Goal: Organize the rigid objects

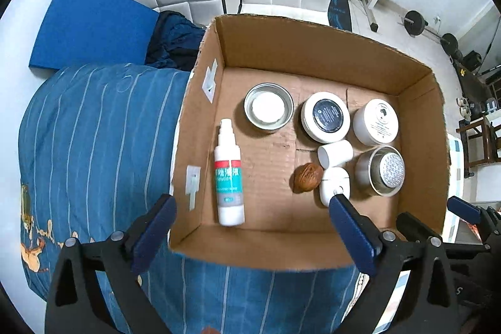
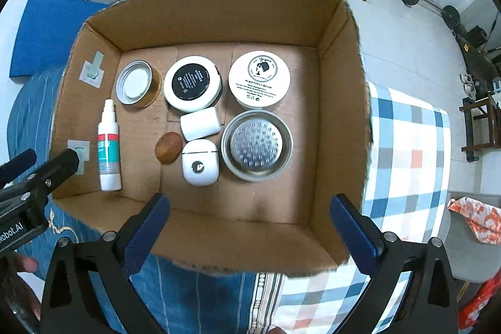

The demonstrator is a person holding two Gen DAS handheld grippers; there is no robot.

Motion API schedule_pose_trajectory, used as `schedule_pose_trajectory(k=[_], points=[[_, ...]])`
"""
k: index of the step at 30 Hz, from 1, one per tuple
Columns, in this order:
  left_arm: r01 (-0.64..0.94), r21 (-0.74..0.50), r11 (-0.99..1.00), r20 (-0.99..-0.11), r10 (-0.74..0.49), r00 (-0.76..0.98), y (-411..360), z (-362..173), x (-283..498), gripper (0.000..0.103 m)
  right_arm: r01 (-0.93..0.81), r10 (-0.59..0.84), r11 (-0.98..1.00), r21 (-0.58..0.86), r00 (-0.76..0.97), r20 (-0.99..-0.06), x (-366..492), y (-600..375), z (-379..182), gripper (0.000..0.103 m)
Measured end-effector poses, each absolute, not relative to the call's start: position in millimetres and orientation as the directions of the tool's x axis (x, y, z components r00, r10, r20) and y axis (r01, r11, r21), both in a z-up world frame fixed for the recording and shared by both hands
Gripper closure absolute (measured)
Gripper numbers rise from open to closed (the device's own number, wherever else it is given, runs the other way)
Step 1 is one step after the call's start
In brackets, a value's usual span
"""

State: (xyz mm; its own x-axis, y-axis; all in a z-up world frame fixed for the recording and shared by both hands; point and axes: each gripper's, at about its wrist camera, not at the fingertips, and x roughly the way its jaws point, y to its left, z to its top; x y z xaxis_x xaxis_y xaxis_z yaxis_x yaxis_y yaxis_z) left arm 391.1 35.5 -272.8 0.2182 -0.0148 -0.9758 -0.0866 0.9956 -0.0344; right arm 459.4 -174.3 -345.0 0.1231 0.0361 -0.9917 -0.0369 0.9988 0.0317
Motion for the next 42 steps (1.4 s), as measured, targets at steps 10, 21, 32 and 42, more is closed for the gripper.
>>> schedule_pose_trajectory(k=[10,21,32,42], points=[[-0.073,-0.026,0.997,-0.934,0.002,0.358,24,-207,339,0.003,-0.019,0.071,0.997,0.069,0.222,-0.973,410,-187,-292,0.0],[-0.02,-0.032,0.999,-0.861,-0.018,0.509,5,-103,232,0.003,-0.007,0.074,0.997,0.078,0.414,-0.907,293,-208,-173,0.0],[-0.012,-0.064,0.998,-0.806,-0.045,0.59,4,-42,159,0.003,-0.018,0.096,0.995,0.101,0.511,-0.854,199,-218,-97,0.0],[-0.017,-0.053,0.998,-0.772,-0.03,0.635,3,-14,128,0.003,-0.014,0.104,0.993,0.115,0.551,-0.828,156,-225,-64,0.0]])
